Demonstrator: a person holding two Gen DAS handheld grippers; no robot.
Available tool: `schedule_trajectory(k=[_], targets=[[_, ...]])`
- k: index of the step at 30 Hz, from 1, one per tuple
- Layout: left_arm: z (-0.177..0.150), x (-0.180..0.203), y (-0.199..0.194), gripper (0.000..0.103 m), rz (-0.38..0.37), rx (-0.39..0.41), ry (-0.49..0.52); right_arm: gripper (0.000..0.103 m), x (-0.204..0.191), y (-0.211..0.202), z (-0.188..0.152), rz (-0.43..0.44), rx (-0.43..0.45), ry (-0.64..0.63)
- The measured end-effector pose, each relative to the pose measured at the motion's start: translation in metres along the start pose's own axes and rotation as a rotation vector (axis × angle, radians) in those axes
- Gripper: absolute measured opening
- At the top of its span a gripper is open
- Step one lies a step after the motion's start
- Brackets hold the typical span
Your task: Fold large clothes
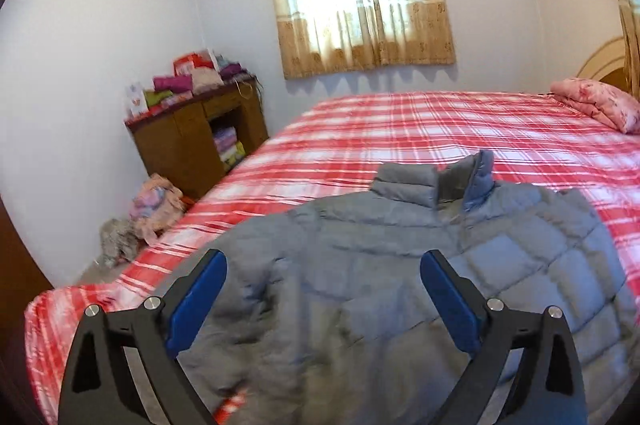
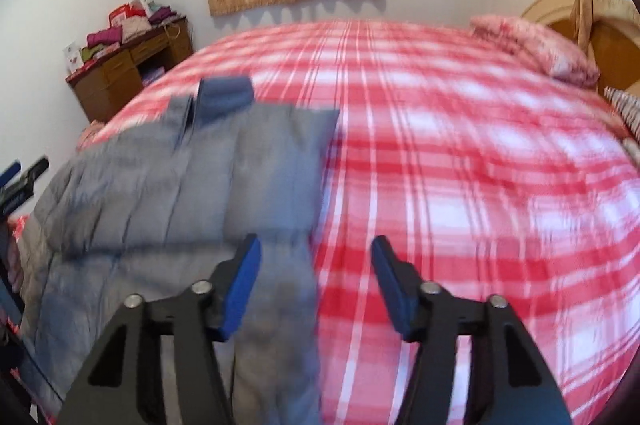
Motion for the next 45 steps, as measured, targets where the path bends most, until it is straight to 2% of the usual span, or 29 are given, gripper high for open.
schedule_trajectory(k=[1, 3, 6, 9, 12, 14, 18, 29, 32, 34, 35, 37, 39, 42, 45], targets=[[0.003, 0.009, 0.011, 0.098, -0.011, -0.020, -0.009, 0.044, -0.005, 0.011, 0.015, 0.000, 0.016, 0.004], [0.007, 0.024, 0.039, 0.098, -0.029, -0.068, -0.021, 0.044, -0.013, 0.032, 0.033, 0.015, 0.025, 0.008], [-0.002, 0.050, 0.072, 0.098, 0.019, -0.123, -0.005, 0.044, -0.022, 0.073, 0.052, 0.023, 0.024, 0.033], [-0.015, 0.062, 0.108, 0.098, 0.051, -0.194, 0.014, 0.044, -0.037, 0.117, 0.050, 0.019, -0.024, -0.013], [-0.030, 0.062, 0.127, 0.098, 0.041, -0.258, 0.014, 0.043, -0.038, 0.153, 0.031, 0.012, -0.099, -0.006], [-0.035, 0.059, 0.138, 0.098, 0.011, -0.301, -0.001, 0.043, -0.033, 0.155, 0.029, 0.033, -0.104, 0.015], [-0.039, 0.061, 0.149, 0.100, 0.010, -0.347, -0.009, 0.043, -0.028, 0.155, 0.028, 0.053, -0.108, 0.036], [-0.039, 0.066, 0.154, 0.102, 0.040, -0.351, 0.004, 0.043, -0.034, 0.159, 0.030, 0.027, -0.116, 0.014], [-0.030, 0.063, 0.136, 0.102, 0.067, -0.345, 0.009, 0.042, -0.036, 0.145, 0.035, -0.012, -0.118, -0.007], [-0.020, 0.058, 0.107, 0.102, 0.003, -0.268, -0.018, 0.044, -0.041, 0.112, 0.036, 0.033, -0.037, -0.001], [-0.016, 0.057, 0.086, 0.102, -0.061, -0.207, -0.039, 0.044, -0.048, 0.097, 0.034, 0.052, -0.010, -0.019], [-0.017, 0.066, 0.073, 0.102, -0.111, -0.183, -0.038, 0.054, -0.063, 0.085, 0.029, 0.078, -0.003, -0.060], [-0.025, 0.082, 0.077, 0.102, -0.121, -0.204, 0.000, 0.055, -0.077, 0.089, 0.021, 0.092, -0.022, -0.088], [-0.048, 0.103, 0.103, 0.102, -0.048, -0.289, 0.080, 0.055, -0.087, 0.113, 0.005, 0.068, -0.078, -0.118], [-0.053, 0.101, 0.112, 0.102, -0.072, -0.315, 0.058, 0.055, -0.082, 0.126, 0.000, 0.079, -0.106, -0.092]])
Point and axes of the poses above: each gripper's, at about its wrist camera, not at the fingertips, and y roughly the way its jaws point, x to its right, z to its top, the point moved 2 cm from there along y, roughly the way its jaws point, and after that the axes turned 7 degrees about -x, right-handed, at the moved point
